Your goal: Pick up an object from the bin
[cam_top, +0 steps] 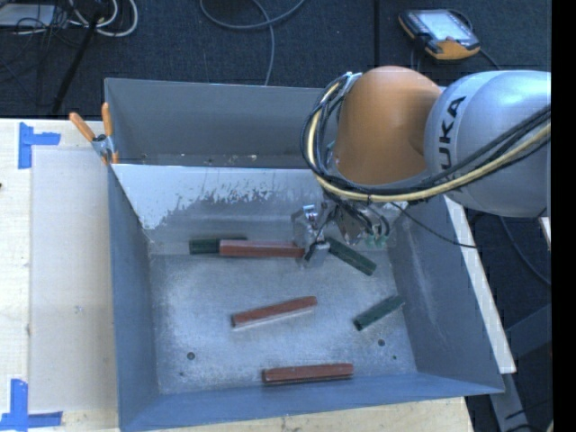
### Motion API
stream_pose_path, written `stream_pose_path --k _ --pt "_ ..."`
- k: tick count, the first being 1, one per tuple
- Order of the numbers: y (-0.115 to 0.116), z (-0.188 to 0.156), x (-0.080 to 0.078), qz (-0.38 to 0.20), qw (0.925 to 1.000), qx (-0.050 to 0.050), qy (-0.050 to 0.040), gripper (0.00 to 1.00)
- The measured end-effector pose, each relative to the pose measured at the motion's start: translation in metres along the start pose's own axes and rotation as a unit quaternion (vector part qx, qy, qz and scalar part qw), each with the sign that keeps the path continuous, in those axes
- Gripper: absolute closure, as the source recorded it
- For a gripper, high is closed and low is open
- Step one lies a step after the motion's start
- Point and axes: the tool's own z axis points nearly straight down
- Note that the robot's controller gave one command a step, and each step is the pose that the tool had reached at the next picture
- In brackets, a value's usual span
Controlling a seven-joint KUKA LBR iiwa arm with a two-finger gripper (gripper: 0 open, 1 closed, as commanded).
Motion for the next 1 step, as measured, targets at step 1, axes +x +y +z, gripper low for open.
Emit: stream_pose_path --k 1 --pt "0.0043 -0.0454 -0.0011 -0.001 1.0000 0.000 -0.0047 1.00"
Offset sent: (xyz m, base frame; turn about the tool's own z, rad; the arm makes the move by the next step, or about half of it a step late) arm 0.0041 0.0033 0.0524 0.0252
